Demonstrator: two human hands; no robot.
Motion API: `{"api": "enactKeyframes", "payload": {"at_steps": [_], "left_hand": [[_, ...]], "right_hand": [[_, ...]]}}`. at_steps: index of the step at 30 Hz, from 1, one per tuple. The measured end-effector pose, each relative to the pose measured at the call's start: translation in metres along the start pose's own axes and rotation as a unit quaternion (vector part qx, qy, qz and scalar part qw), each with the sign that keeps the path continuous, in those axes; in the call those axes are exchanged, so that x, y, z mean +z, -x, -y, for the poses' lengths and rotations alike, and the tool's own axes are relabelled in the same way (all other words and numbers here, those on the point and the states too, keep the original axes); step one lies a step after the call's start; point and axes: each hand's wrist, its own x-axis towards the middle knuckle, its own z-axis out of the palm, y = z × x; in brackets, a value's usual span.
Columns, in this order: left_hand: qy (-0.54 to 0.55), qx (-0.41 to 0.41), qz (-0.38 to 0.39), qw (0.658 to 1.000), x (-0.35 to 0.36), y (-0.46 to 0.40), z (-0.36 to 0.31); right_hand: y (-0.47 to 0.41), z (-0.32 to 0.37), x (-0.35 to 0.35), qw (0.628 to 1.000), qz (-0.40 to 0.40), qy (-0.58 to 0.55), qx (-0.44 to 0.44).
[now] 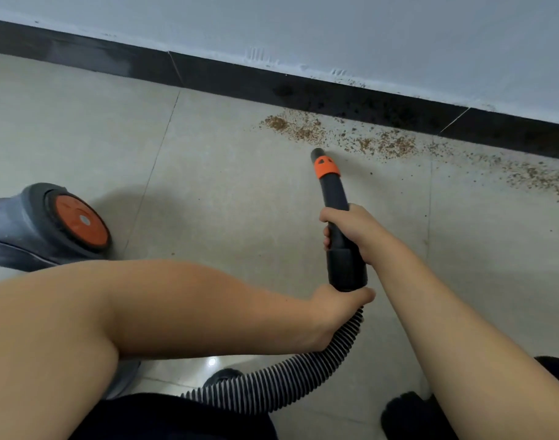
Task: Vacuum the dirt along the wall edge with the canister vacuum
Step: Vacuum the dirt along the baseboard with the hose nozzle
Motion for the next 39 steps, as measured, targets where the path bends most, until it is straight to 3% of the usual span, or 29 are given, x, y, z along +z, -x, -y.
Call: {"api": "enactKeyframes", "payload": {"at_steps": [6, 15, 24, 28, 39], "left_hand": [[0.014, -0.018, 0.054, 0.998, 0.007, 0.015, 0.000], [0.089, 0.026, -0.047, 0.995, 0.004, 0.010, -0.003], [-0.027, -0.006, 0.071, 0.997, 0.046, 0.017, 0.006], [-0.033, 0.011, 0.065, 0.997, 0.046, 0.012, -0.003], [0.096, 0.066, -0.060, 0.991, 0.002, -0.005, -0.007]], "right_hand": [[0.017, -0.010, -0.022, 0.997, -0.038, -0.066, 0.022], [0.005, 0.015, 0.012, 0.996, 0.083, 0.015, 0.002], [0.028, -0.036, -0.068, 0.994, -0.053, -0.088, 0.035], [0.025, -0.032, -0.077, 0.988, -0.077, -0.131, 0.033], [-0.011, 0.024, 0.006, 0.997, 0.076, 0.006, 0.002]]}}
